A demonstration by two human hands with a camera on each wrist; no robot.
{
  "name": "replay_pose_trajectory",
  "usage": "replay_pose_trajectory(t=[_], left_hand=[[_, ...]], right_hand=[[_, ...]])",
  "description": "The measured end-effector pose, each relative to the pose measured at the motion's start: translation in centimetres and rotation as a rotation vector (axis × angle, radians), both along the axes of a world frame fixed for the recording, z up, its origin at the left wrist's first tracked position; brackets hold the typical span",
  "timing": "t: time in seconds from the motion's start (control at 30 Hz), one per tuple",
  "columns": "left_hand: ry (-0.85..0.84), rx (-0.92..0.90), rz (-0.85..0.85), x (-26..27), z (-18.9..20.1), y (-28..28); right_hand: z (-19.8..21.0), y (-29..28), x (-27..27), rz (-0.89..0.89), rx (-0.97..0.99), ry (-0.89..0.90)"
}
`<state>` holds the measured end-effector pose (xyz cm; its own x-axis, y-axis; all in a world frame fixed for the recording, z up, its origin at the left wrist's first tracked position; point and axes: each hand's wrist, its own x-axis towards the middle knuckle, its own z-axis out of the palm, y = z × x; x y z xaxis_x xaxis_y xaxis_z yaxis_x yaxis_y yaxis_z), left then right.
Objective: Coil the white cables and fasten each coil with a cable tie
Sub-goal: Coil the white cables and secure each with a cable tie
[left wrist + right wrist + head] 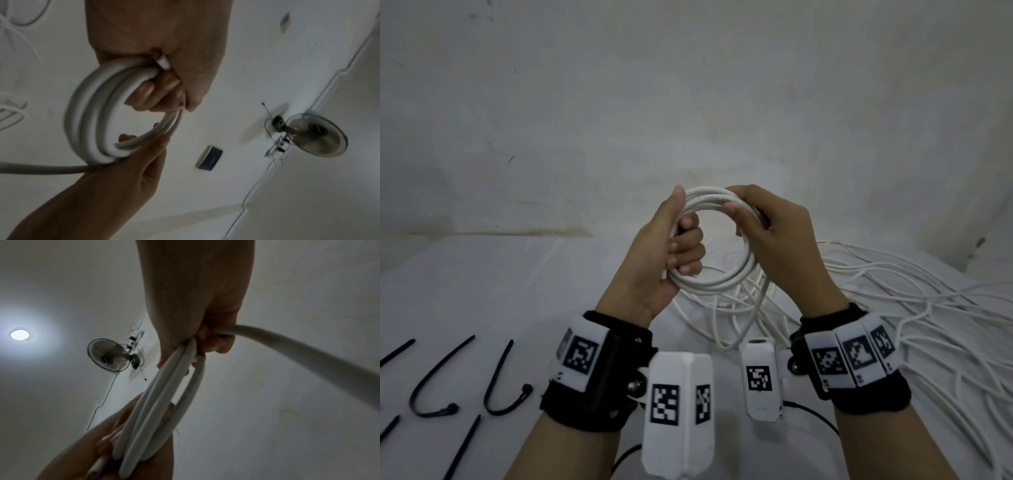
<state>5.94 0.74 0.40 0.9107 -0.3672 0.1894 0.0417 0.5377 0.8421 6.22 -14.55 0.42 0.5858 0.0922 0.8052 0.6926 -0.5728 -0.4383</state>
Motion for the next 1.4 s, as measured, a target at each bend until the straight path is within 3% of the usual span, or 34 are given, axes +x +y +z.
replay_pose_trajectory(t=[0.3,0.6,0.8,1.03,1.23,1.4], left_hand=[[0.038,-0.192,0.222,1.1,0.2,1.8],[0.009,-0.182,0.365,1.6,0.2,2.5],[0.015,-0.198,0.504,2.0,0.2,3.1],[0.024,-0.23,0.625,2.2,0.0,4.0],[-0.024,-0.176,0.719,2.3,-0.3,3.5],[-0.132,-0.029,0.763,2.0,-0.5,2.4]], right_hand=[[-0.3,-2.5,0.7,0.046,0.141,0.29],[0.3,-3.2,0.2,-0.018,0.018,0.342],[0.3,-3.7,-0.6,0.081,-0.128,0.553],[0.8,-5.4,-0.6,-0.107,-0.103,0.356],[1.7,-2.7,-1.9,-0.003,-0.437,0.226],[2.2,-0.2,-3.2,0.109,-0.537,0.171]])
